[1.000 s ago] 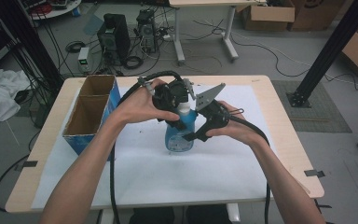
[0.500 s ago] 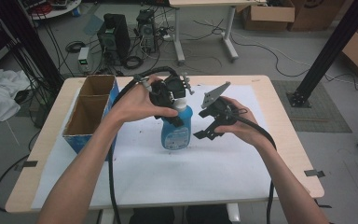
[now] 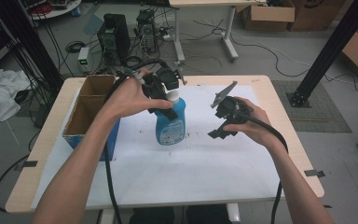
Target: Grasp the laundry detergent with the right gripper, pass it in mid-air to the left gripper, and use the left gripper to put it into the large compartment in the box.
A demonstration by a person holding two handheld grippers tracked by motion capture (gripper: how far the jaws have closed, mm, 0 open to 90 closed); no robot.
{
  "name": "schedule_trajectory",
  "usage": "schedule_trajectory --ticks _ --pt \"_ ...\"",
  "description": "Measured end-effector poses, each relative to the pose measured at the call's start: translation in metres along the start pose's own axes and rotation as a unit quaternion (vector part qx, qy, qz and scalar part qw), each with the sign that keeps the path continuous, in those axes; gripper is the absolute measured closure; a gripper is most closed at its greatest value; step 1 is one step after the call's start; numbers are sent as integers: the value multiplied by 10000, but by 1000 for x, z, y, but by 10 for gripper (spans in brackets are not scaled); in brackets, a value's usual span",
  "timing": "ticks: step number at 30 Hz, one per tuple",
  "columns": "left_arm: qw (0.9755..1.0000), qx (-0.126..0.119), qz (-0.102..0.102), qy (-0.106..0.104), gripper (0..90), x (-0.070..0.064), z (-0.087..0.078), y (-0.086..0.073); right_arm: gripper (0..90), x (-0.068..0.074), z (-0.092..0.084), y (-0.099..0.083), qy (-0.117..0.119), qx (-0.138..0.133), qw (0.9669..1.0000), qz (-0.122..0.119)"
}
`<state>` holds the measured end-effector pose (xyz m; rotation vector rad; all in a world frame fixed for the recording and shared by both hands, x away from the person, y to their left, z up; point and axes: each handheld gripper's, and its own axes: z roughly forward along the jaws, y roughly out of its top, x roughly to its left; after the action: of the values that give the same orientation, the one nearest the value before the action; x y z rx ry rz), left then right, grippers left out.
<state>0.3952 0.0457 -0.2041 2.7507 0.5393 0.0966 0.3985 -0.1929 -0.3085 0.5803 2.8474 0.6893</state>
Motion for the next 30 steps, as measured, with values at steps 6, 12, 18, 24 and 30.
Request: schedule_trajectory --ticks 6,12,18,24,30 --pt "9992 100 -374 107 379 4 -18 -1 165 -3 1 -11 -174 202 9994 201" --pt "9951 174 -920 321 379 11 -35 -5 165 -7 0 -20 -316 340 9985 294" --pt "9886 154 -1439 421 379 20 -49 -10 167 -10 -4 -25 -320 328 9981 418" --pt "9770 71 -2049 585 380 28 -67 -16 167 -11 -5 -29 -372 384 9974 482" --pt "9649 71 -2502 788 380 34 -88 -24 168 -14 -5 -34 -442 464 9965 543"
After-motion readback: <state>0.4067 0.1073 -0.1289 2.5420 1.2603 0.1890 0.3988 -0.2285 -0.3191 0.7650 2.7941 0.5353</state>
